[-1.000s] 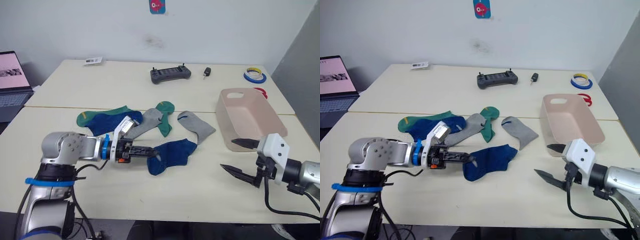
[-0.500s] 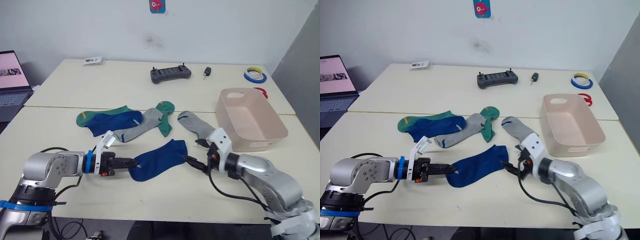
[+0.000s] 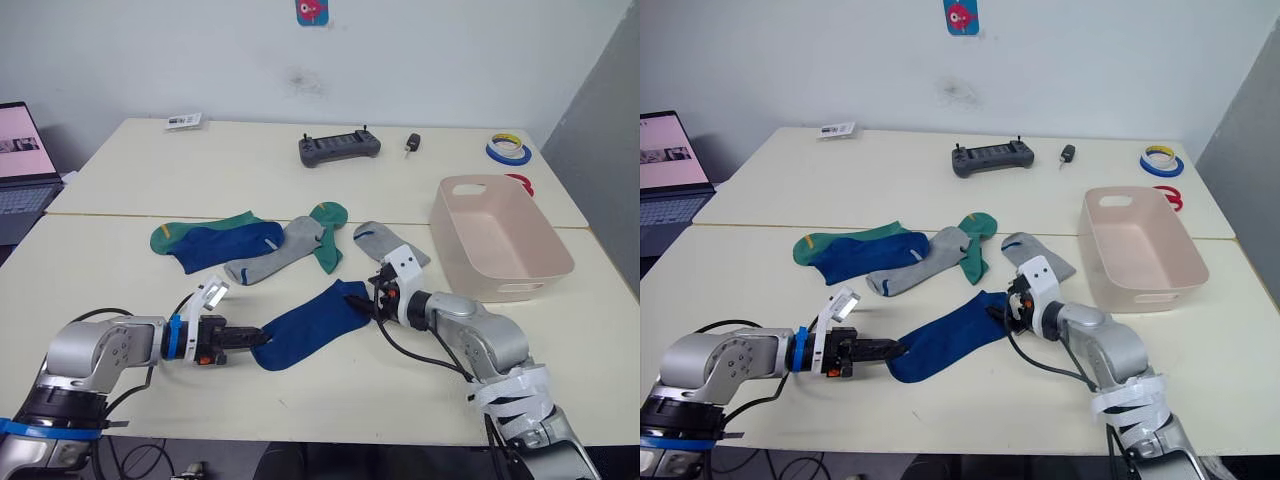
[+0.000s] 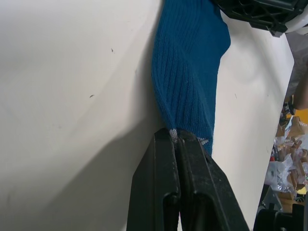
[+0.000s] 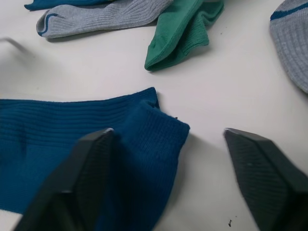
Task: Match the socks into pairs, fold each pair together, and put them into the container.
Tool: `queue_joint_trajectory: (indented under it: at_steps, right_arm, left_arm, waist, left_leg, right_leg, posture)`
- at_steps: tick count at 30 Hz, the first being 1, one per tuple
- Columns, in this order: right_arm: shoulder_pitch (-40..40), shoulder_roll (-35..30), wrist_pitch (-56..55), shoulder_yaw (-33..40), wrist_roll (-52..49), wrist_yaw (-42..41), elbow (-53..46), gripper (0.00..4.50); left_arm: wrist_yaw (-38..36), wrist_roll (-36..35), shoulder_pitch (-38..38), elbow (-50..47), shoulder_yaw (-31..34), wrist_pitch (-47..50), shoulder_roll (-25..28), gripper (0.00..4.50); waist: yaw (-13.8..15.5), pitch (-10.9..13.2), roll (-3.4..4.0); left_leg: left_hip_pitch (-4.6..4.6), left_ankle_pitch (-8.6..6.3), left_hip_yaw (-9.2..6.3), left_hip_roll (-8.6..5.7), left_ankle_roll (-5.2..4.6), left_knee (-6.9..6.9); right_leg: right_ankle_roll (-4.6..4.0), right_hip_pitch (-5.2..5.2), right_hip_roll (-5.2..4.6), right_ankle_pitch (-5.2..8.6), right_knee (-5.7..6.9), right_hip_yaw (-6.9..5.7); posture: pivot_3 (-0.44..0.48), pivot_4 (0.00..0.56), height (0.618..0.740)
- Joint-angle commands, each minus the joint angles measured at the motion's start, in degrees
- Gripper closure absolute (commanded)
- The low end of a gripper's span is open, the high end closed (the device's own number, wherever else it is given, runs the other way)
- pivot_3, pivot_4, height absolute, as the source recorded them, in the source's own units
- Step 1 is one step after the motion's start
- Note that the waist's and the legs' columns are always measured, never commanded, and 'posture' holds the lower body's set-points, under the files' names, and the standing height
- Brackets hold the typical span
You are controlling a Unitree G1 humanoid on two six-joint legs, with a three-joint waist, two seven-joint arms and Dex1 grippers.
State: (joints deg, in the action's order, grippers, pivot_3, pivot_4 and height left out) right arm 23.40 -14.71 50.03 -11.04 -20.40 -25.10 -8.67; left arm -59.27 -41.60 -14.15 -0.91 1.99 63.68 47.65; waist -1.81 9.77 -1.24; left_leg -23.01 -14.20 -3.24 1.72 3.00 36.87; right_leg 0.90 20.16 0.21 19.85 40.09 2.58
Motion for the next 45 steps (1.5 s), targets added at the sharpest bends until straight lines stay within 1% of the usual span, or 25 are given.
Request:
queue_joint_trajectory:
  at_steps: [1, 2, 3, 7, 8, 14, 17, 20, 23, 26, 30, 34, 39, 42, 45]
  right_arm:
    - [1.3, 0.9, 0.5, 2.2, -1.9, -1.0, -0.6, 1.93]
    - [1.4, 0.9, 0.7, 2.3, -2.0, -1.2, -0.6, 2.36]
    - [1.4, 0.8, 0.9, 2.3, -2.1, -1.4, -0.6, 2.65]
    - [0.9, 0.5, 1.1, 2.4, -2.4, -2.0, -1.2, 4.19]
    - [0.7, 0.3, 1.2, 2.4, -2.4, -2.2, -1.5, 4.48]
    - [-0.9, -0.7, 1.6, 3.1, -3.0, -3.1, -4.3, 4.48]
    - [-3.8, -2.9, 1.3, 4.0, -4.4, -4.7, -9.1, 4.48]
    - [-8.0, -5.5, 1.5, 6.3, -7.2, -5.9, -16.2, 4.48]
    - [-14.5, -7.3, 1.8, 9.8, -11.2, -6.2, -25.2, 4.48]
    - [-23.1, -8.0, 1.0, 11.1, -13.3, -4.9, -34.0, 4.48]
    - [-33.6, -5.4, 0.1, 10.3, -13.6, 0.5, -43.0, 4.48]
    - [-41.9, -3.1, -4.3, 7.7, -9.4, 4.2, -46.1, 4.48]
    - [-51.1, -2.9, -12.0, 4.3, -2.0, 4.7, -45.7, 4.48]
    - [-55.0, -2.0, -17.2, 2.5, 1.9, 5.5, -45.0, 4.48]
    - [-57.3, -2.1, -22.1, 1.0, 4.9, 6.2, -42.9, 4.48]
  left_arm:
    - [0.1, -0.4, 0.3, -2.0, 1.3, -0.6, 0.0, 4.50]
    - [0.1, -0.4, 0.3, -2.1, 1.3, -0.7, 0.0, 4.50]
    - [0.1, -0.4, 0.4, -2.1, 1.3, -0.7, 0.0, 4.50]
    - [-0.4, -0.1, 0.7, -2.0, 1.2, -1.2, 0.5, 4.50]
    - [-0.6, 0.0, 0.8, -2.0, 1.1, -1.4, 0.7, 4.50]
    - [-2.2, 1.2, 1.6, -2.2, 0.2, -3.5, 2.2, 4.50]
    - [-4.6, 2.1, 1.4, -2.5, -0.6, -5.3, 3.6, 4.50]
    - [-8.3, 2.4, 0.8, -3.7, -2.0, -6.6, 5.9, 4.50]
    - [-13.1, 3.0, 0.8, -6.1, -4.7, -8.0, 9.0, 4.50]
    - [-17.5, 4.3, 1.1, -7.9, -7.9, -9.7, 12.1, 4.50]
    - [-20.9, 6.7, 0.4, -7.7, -11.9, -11.6, 14.1, 4.50]
    - [-21.8, 9.8, -1.0, -6.0, -15.2, -13.7, 13.2, 4.50]
    - [-22.1, 13.5, -3.7, -2.3, -18.9, -16.2, 10.2, 4.50]
    - [-22.7, 14.8, -5.3, -0.4, -19.8, -17.0, 9.0, 4.50]
    - [-22.9, 16.0, -7.2, 1.6, -20.6, -17.7, 7.6, 4.50]
  waist:
    - [0.0, 0.0, 0.00]
    - [0.0, 0.0, 0.00]
    - [0.0, 0.0, 0.01]
    - [0.0, 0.0, 0.01]
    - [0.0, 0.0, 0.01]
    - [0.0, 0.0, 0.02]
    - [0.1, 0.0, 0.03]
    - [0.1, 0.1, 0.04]
    - [0.1, 0.1, 0.05]
    - [0.0, 0.1, 0.06]
    - [0.0, 0.1, 0.11]
    - [0.0, 0.1, 0.10]
    - [0.1, 0.1, 0.07]
    - [0.1, 0.2, 0.06]
    - [0.1, 0.1, 0.04]
  left_leg:
    - [0.00, 0.00, 0.00, 0.00, 0.00, 0.00]
    - [0.00, 0.00, 0.00, 0.00, 0.00, -0.01]
    - [0.00, 0.00, 0.01, 0.00, 0.00, -0.01]
    - [0.00, 0.00, 0.00, 0.00, 0.00, -0.02]
    - [0.00, 0.00, 0.01, 0.00, 0.00, -0.02]
    - [0.00, 0.00, 0.00, 0.00, -0.01, -0.04]
    - [-0.01, 0.00, -0.01, 0.00, 0.00, -0.04]
    - [-0.02, 0.00, 0.01, -0.03, 0.00, -0.05]
    - [-0.03, -0.01, -0.01, -0.02, 0.00, -0.09]
    - [-0.02, 0.00, 0.00, -0.01, 0.00, -0.19]
    - [0.01, 0.00, 0.00, 0.01, 0.00, -0.25]
    - [0.02, -0.01, 0.06, 0.01, 0.00, -0.26]
    - [0.02, -0.01, 0.14, -0.03, 0.00, -0.30]
    - [0.01, -0.01, 0.12, 0.03, 0.00, -0.29]
    - [0.01, -0.01, 0.12, 0.04, 0.00, -0.29]
  right_leg:
    - [0.00, 0.00, 0.00, 0.00, 0.00, 0.00]
    - [0.00, 0.00, 0.00, 0.00, 0.00, 0.00]
    - [0.00, 0.01, 0.00, 0.00, 0.00, 0.01]
    - [0.00, 0.01, 0.00, 0.00, 0.00, 0.00]
    - [0.00, 0.01, 0.00, 0.00, 0.00, 0.00]
    - [0.00, 0.02, 0.00, 0.00, 0.00, 0.01]
    - [0.00, 0.02, -0.01, 0.00, -0.02, 0.01]
    - [0.00, 0.01, -0.05, 0.00, -0.04, 0.01]
    - [0.01, 0.01, -0.05, 0.01, -0.07, 0.03]
    - [0.00, 0.01, -0.04, 0.01, -0.11, 0.06]
    - [0.00, 0.02, -0.02, 0.04, -0.11, 0.10]
    - [0.22, 0.03, 0.02, 0.17, -0.12, 0.10]
    - [0.25, 0.05, 0.09, 0.19, -0.15, 0.08]
    - [0.27, 0.06, 0.17, 0.20, -0.15, 0.09]
    - [0.27, 0.06, 0.16, 0.20, -0.15, 0.10]
  posture:
    - [0.000, 0.150, 0.740]
    - [0.000, 0.150, 0.740]
    - [0.000, 0.150, 0.740]
    - [0.000, 0.150, 0.740]
    - [0.000, 0.150, 0.740]
    - [0.000, 0.150, 0.740]
    - [0.000, 0.150, 0.740]
    - [0.000, 0.150, 0.740]
    - [0.000, 0.150, 0.740]
    - [0.000, 0.150, 0.740]
    - [0.000, 0.150, 0.740]
    - [0.000, 0.150, 0.740]
    - [0.000, 0.150, 0.740]
    - [0.000, 0.150, 0.740]
    - [0.000, 0.150, 0.740]
